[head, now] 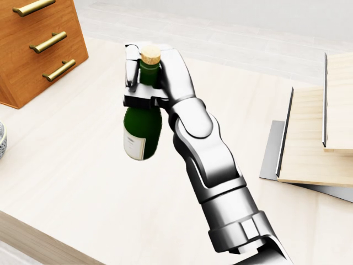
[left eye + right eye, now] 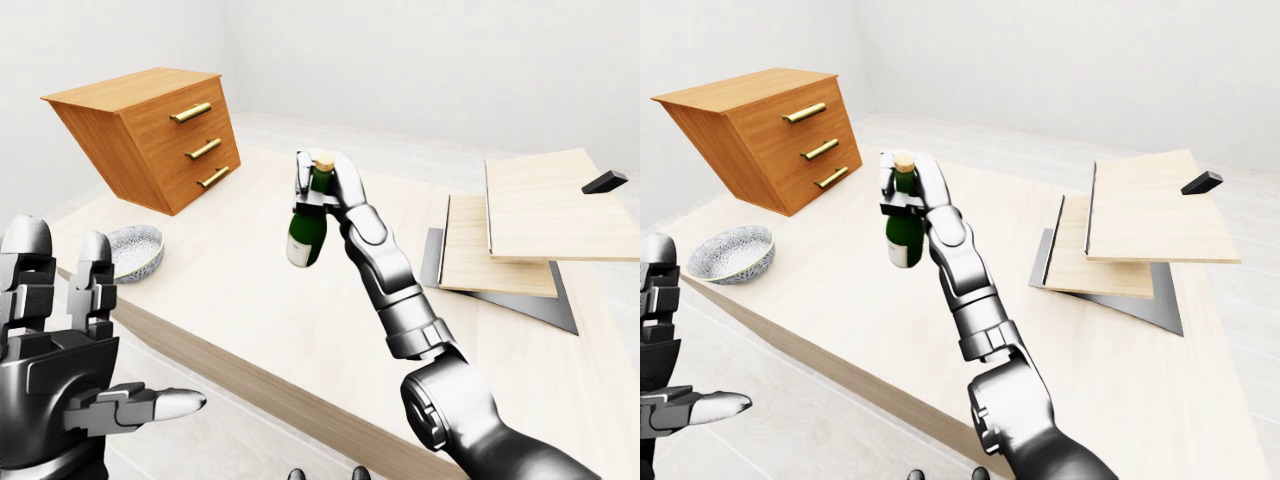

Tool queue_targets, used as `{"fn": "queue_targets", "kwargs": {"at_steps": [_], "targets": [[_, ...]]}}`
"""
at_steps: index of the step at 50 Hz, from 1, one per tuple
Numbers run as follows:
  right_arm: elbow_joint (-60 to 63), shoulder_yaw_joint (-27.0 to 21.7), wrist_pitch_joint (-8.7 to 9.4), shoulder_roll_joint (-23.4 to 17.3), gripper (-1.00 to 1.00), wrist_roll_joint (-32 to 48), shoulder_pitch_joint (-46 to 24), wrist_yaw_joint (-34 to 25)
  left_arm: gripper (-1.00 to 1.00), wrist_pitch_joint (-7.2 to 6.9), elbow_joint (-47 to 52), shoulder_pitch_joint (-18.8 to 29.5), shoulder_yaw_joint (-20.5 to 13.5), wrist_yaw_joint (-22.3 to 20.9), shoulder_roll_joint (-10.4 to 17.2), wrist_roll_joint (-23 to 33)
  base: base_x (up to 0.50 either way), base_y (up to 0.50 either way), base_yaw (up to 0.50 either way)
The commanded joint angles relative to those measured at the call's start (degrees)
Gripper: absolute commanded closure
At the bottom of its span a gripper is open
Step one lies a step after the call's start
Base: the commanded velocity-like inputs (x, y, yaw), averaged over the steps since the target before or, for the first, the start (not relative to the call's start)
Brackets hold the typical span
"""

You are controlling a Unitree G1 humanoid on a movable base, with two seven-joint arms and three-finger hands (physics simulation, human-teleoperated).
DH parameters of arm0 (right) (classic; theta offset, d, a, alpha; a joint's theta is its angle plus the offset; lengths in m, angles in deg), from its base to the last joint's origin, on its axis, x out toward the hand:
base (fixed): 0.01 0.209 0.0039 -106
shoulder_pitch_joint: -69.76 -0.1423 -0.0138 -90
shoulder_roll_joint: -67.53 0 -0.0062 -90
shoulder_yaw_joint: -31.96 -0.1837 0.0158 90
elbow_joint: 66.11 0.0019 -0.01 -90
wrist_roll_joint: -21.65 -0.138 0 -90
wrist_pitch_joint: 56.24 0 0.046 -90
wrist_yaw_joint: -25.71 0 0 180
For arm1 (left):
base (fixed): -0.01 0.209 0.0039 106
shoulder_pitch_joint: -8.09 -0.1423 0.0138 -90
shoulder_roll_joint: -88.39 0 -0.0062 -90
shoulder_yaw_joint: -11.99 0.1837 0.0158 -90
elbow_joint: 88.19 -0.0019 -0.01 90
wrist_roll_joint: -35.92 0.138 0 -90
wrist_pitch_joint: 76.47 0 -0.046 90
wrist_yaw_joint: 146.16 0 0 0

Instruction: Put the wine bottle on the wine rack.

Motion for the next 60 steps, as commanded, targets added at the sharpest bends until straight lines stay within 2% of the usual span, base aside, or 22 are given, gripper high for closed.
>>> {"fn": "queue_targets", "kwargs": {"at_steps": [1,3,4,5,6,8,13,19,22,29,33,45,50,52,53,56,60], "targets": [[10.70,-3.30,0.00,-3.87,1.00,-9.12,1.93,3.00,-1.00,0.00,0.07,-0.24,0.79,0.02,-0.08,0.33,0.00,0.00,0.00],[11.11,-3.84,0.00,-4.68,1.00,-9.79,1.89,3.90,-1.00,0.00,0.30,-0.16,0.82,0.20,-0.06,0.25,0.00,0.00,0.00],[12.26,-6.31,0.00,-4.84,1.00,-12.63,1.71,4.49,-1.00,0.00,0.70,-0.19,0.83,0.39,-0.09,0.12,0.00,0.00,0.00],[12.67,-6.65,0.00,-5.38,1.00,-13.70,1.72,5.12,-1.00,0.00,0.88,-0.23,0.82,0.44,-0.11,0.00,0.00,0.00,0.00],[12.15,-8.75,0.00,-5.91,1.00,-15.36,1.15,7.90,-1.00,0.00,1.04,-0.34,0.86,0.46,-0.19,0.00,0.00,0.00,0.00],[12.19,-9.91,0.00,-7.26,1.00,-17.99,0.76,10.00,-1.00,0.00,1.24,-0.56,0.94,0.44,-0.33,-0.11,0.00,0.00,0.00],[15.28,-10.39,0.00,-11.95,1.00,-23.83,0.84,11.52,-1.00,0.00,1.44,-1.09,1.48,0.07,-0.79,0.42,0.00,0.00,0.00],[16.93,-11.57,0.00,-15.63,1.00,-28.15,0.89,12.88,-1.00,0.00,1.23,-0.76,1.13,0.23,-0.70,0.32,0.00,0.00,0.00],[18.70,-13.01,0.00,-16.16,1.00,-33.18,1.62,12.01,-1.00,0.00,1.29,-0.72,1.37,0.33,-0.74,0.48,0.00,0.00,0.00],[19.68,-13.10,0.00,-18.39,1.00,-37.64,2.86,13.53,-1.00,0.00,2.07,-0.39,2.00,1.03,-0.66,0.52,0.00,0.00,0.00],[19.28,-15.43,0.00,-19.53,1.00,-43.47,3.24,13.78,-1.00,0.00,1.94,-0.37,2.11,1.06,-0.60,0.55,0.00,0.00,0.00],[21.89,-15.96,0.00,-24.35,1.00,-50.85,5.71,17.23,-1.00,0.00,2.22,-0.12,1.85,1.59,-0.41,-0.10,0.00,0.00,0.00],[22.65,-15.50,0.00,-26.33,1.00,-50.61,6.53,20.87,-1.00,0.00,2.25,0.29,0.93,2.17,-0.22,-1.39,0.00,0.00,0.00],[23.81,-15.17,0.00,-26.43,1.00,-50.37,6.88,20.47,-1.00,0.00,2.22,0.17,0.91,2.14,-0.25,-1.49,0.00,0.00,0.00],[27.22,-15.89,0.00,-25.25,1.00,-51.40,7.54,21.03,-1.00,0.00,2.17,-0.14,1.01,1.86,-0.35,-1.38,0.00,0.00,0.00],[33.64,-12.99,0.00,-23.65,1.00,-51.09,9.04,25.49,-1.00,0.00,1.95,-0.49,1.29,1.57,-0.57,-1.18,0.00,0.00,0.00],[33.99,-13.01,0.00,-23.55,1.00,-51.10,9.16,25.67,-1.00,0.00,1.92,-0.52,1.34,1.56,-0.58,-1.16,0.00,0.00,0.00]]}}
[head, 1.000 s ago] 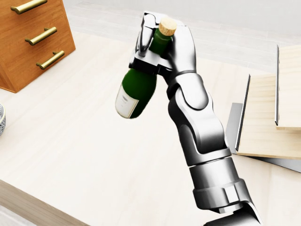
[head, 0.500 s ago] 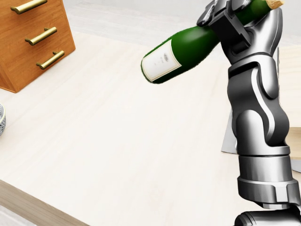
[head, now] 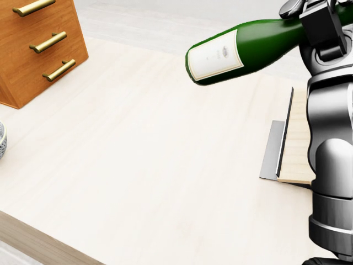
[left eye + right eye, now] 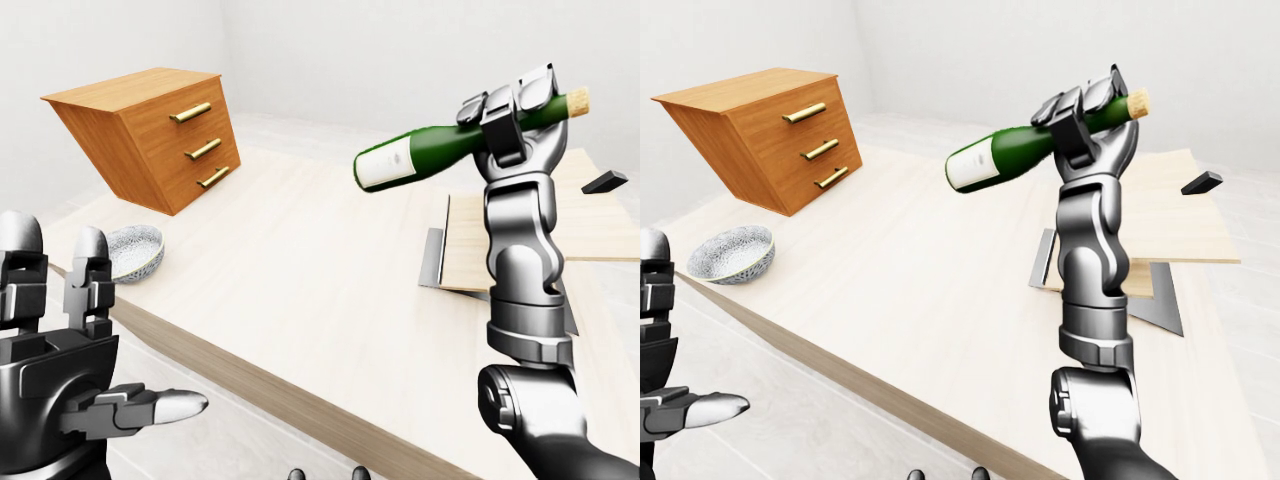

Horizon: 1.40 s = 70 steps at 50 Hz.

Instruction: Put the wine bottle on the wine rack.

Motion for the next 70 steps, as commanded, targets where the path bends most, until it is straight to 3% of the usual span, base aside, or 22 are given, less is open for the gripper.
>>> {"fn": "queue_targets", "kwargs": {"at_steps": [1,13,17,24,32,42,70], "targets": [[7.78,0.78,0.00,0.30,1.00,-4.26,1.90,5.16,-1.00,0.00,-0.11,-0.26,-0.03,-0.04,-0.11,-0.33,0.00,0.00,0.00],[7.80,0.72,0.00,0.36,1.00,-4.19,1.89,5.13,-1.00,0.00,-0.12,-0.28,-0.01,-0.01,-0.08,-0.35,0.00,0.00,0.00],[7.09,-2.03,0.00,-4.79,1.00,-8.15,1.02,4.13,-1.00,0.00,-0.61,0.45,-2.14,-0.06,0.90,-1.77,0.00,0.00,0.00],[5.53,-6.92,0.00,-11.03,1.00,-11.58,1.62,3.36,-1.00,0.00,-2.06,1.03,-2.67,0.04,1.09,-1.84,0.00,0.00,0.00],[5.66,-9.21,0.00,-15.04,1.00,-15.24,2.60,3.84,-1.00,0.00,-1.46,0.97,-1.87,0.54,1.12,-1.53,0.00,0.00,0.00],[3.88,-13.20,0.00,-22.35,1.00,-26.22,3.58,4.78,-1.00,0.00,-0.26,1.77,-2.51,1.69,1.97,-2.78,0.00,0.00,0.00],[-12.05,-18.05,0.00,-38.21,1.00,-39.27,6.86,-1.31,-1.00,0.00,-0.44,1.48,-2.45,2.21,1.96,-2.98,0.00,0.00,0.00]]}}
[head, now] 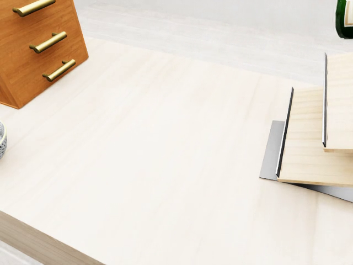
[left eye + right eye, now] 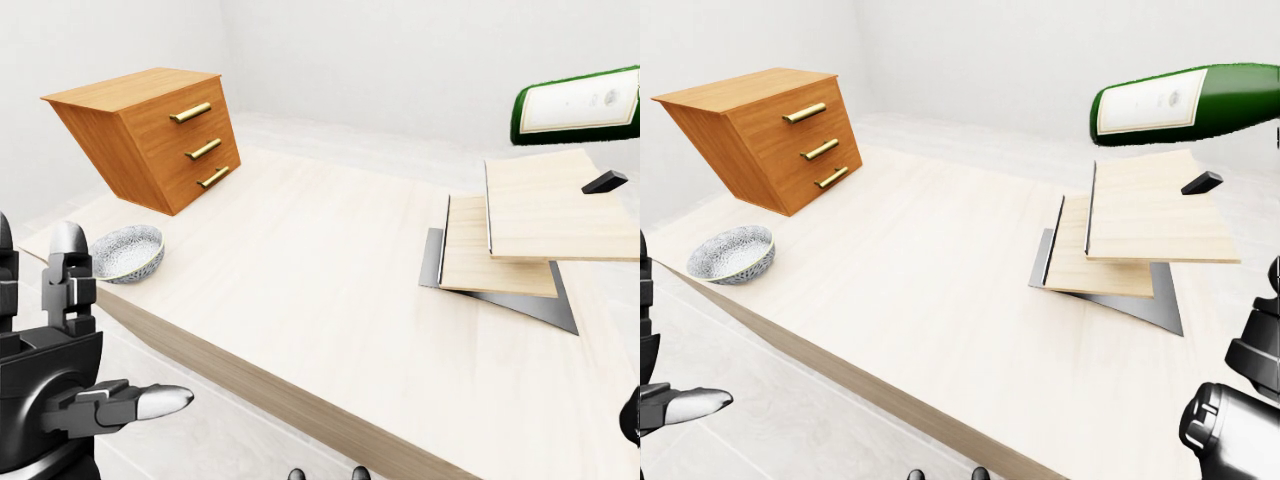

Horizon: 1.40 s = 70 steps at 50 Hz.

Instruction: Put the wine bottle on the wine rack.

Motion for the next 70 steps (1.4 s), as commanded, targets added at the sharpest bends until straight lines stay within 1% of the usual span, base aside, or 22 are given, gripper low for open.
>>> {"fn": "queue_targets", "kwargs": {"at_steps": [1,5,9,10,11,17,23,34,44,53,60,65,70], "targets": [[-5.45,-2.25,-0.01,-5.66,1.00,-6.58,1.18,-1.96,-1.00,0.00,0.29,-0.23,0.07,0.13,-0.10,0.03,0.00,0.00,0.00],[-6.68,-3.75,-0.01,-6.02,1.00,-7.70,3.01,-2.05,-1.00,0.00,0.58,-0.27,0.49,0.29,-0.29,0.47,0.00,0.00,0.00],[-9.09,-3.81,-0.01,-6.95,1.00,-7.78,3.89,-3.29,-1.00,0.00,0.85,-0.61,1.04,0.13,-0.59,0.91,0.00,0.00,0.00],[-9.73,-4.00,-0.01,-6.93,1.00,-8.19,3.77,-2.95,-1.00,0.00,0.86,-0.66,1.08,0.07,-0.63,0.97,0.00,0.00,0.00],[-11.89,-5.30,-0.01,-6.43,1.00,-10.50,3.12,-2.35,-1.00,0.00,0.69,-0.61,1.16,0.03,-0.66,1.15,0.00,0.00,0.00],[-15.93,-2.73,-0.01,-7.87,1.00,-7.89,4.06,-6.73,-1.00,0.00,0.38,-0.46,1.79,0.03,-0.75,1.72,0.00,0.00,0.00],[-19.57,-1.77,-0.01,-8.34,1.00,-6.14,2.91,-8.59,-1.00,0.00,1.14,-0.48,1.57,0.29,-0.61,1.30,0.00,0.00,0.00],[-28.55,0.85,-0.01,-10.08,1.00,-3.90,-3.51,-12.84,-1.00,0.00,1.22,-0.28,1.95,0.56,-0.53,1.65,0.00,0.00,0.00],[-34.74,3.60,-0.01,-10.07,1.00,0.14,-8.38,-17.13,-1.00,0.00,1.93,-0.19,1.69,0.74,-0.32,1.46,0.00,0.00,0.00],[-44.04,5.93,-0.01,-8.71,1.00,5.30,-14.20,-22.57,-1.00,0.00,1.31,0.12,2.83,0.80,-0.41,2.54,0.00,0.00,0.00],[-49.78,7.27,-0.01,-7.66,1.00,9.97,-17.83,-26.09,-1.00,0.00,0.92,-0.03,2.99,0.71,-0.45,2.79,0.00,0.00,0.00],[-52.21,7.25,-0.01,-6.84,1.00,12.42,-19.94,-27.14,-1.00,0.00,0.94,-0.23,3.02,0.63,-0.56,2.76,0.00,0.00,0.00],[-54.16,6.46,-0.01,-5.40,1.00,13.26,-21.54,-27.78,-1.00,0.00,1.05,-0.20,3.16,0.80,-0.56,2.86,0.00,0.00,0.00]]}}
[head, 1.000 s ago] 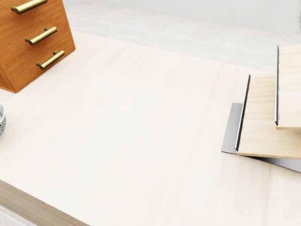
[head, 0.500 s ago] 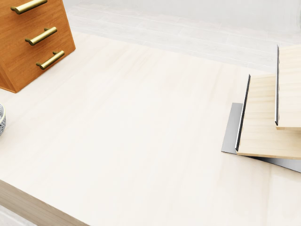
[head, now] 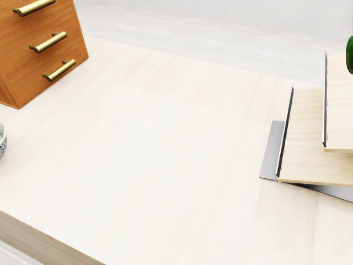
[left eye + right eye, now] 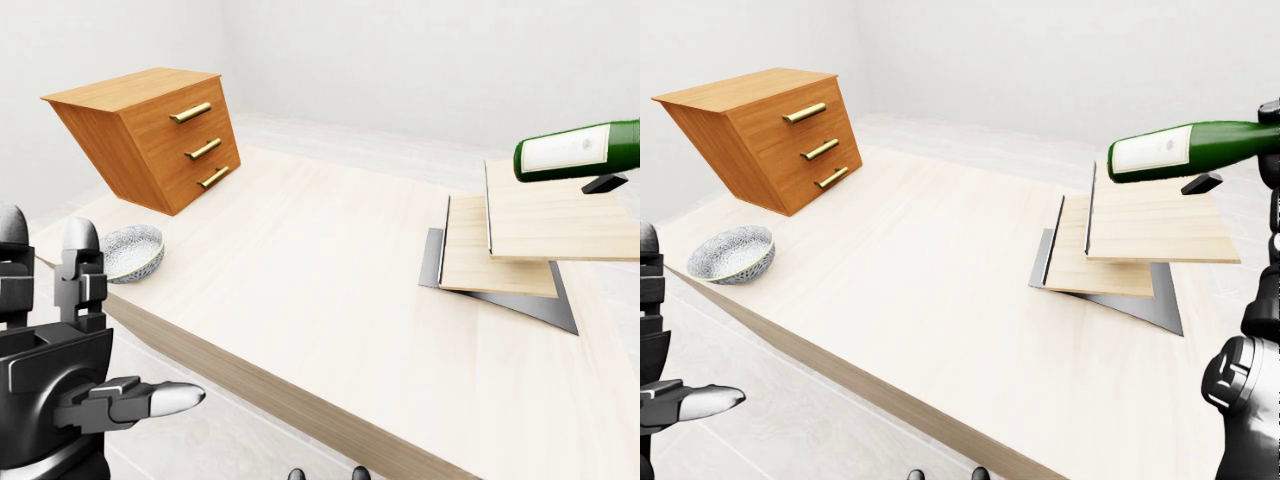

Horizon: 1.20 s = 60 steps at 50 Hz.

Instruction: Put the wine bottle on the wine rack.

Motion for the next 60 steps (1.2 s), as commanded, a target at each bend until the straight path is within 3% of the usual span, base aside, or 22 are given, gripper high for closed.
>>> {"fn": "queue_targets", "kwargs": {"at_steps": [1,13,60], "targets": [[-6.25,-1.66,0.00,2.21,1.00,1.86,-5.06,-3.55,-1.00,0.00,0.04,-0.05,0.37,0.13,-0.06,0.27,0.00,0.00,0.00],[-8.36,-1.79,0.00,4.27,1.00,4.22,-5.60,-5.20,-1.00,0.00,-0.08,-0.25,-0.02,-0.07,-0.04,0.49,0.00,0.00,0.00],[-9.34,-2.35,0.00,4.46,1.00,8.91,-2.51,-10.41,-1.00,0.00,-1.64,-0.16,0.78,-0.82,-0.16,1.93,0.00,0.00,0.00]]}}
